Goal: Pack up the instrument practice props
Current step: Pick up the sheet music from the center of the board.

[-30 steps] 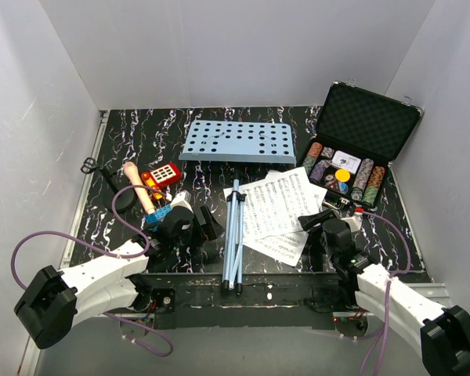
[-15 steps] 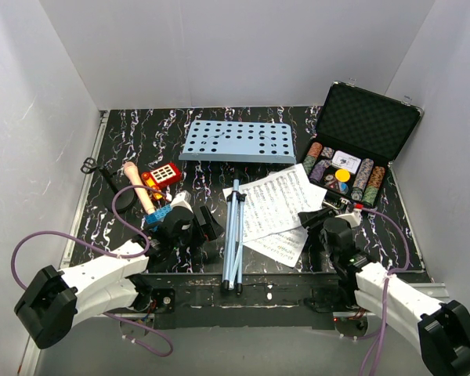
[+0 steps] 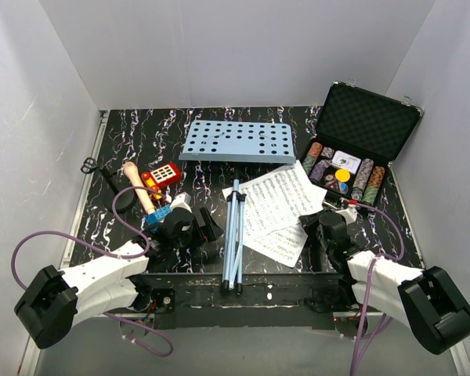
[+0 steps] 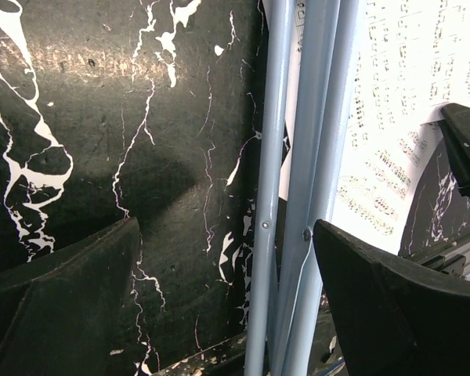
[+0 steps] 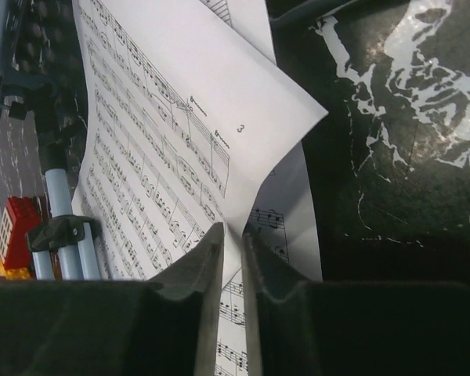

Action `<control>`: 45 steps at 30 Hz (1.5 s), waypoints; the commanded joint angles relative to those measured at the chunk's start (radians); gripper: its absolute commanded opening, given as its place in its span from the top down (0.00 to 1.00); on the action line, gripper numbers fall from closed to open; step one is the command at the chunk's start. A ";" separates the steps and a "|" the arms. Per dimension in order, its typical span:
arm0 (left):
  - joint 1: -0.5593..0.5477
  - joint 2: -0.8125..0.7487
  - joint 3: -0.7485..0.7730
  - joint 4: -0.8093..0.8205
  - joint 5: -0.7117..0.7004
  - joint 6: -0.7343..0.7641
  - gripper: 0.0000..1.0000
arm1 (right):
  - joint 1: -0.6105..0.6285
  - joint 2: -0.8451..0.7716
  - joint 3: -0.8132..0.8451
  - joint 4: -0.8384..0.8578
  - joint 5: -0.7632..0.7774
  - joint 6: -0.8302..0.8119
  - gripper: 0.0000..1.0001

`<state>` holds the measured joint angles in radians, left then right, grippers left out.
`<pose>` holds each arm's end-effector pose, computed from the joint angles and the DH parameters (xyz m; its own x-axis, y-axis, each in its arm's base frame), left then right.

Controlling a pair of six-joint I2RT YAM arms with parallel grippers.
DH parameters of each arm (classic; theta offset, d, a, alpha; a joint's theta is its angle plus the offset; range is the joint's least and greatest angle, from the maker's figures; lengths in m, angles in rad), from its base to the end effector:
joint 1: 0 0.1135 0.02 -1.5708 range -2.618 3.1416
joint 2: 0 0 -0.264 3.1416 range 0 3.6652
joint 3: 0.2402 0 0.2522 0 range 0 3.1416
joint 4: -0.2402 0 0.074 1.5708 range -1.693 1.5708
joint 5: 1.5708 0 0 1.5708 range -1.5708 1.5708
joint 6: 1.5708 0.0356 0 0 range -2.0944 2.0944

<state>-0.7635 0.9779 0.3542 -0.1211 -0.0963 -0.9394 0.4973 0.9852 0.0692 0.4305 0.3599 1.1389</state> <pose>0.1373 -0.1267 0.1639 -0.8034 -0.3432 -0.4866 -0.0191 0.8316 -0.5550 0.1517 0.0681 0.1257 -0.3285 0.7888 -0.5195 0.3002 0.6087 0.7344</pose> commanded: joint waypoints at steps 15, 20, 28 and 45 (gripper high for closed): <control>-0.008 -0.004 0.011 -0.003 -0.026 0.002 0.06 | -0.013 -0.228 0.403 -0.737 -0.107 -0.333 0.99; -0.008 -0.008 0.023 -0.006 -0.028 0.010 0.06 | -0.013 -0.273 0.486 -0.913 -0.122 -0.381 0.99; -0.008 -0.010 0.022 0.009 -0.019 0.010 0.06 | -0.013 -0.313 0.495 -0.932 -0.177 -0.406 0.99; -0.313 0.309 0.252 0.146 -0.167 0.128 0.02 | 0.007 -0.149 0.494 -0.809 -0.268 -0.407 0.99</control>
<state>-1.0374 1.1984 0.5365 0.0433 -0.1658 -0.8040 0.4961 0.8295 0.5220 -0.4324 0.1135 0.7479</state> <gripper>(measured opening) 0.981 0.022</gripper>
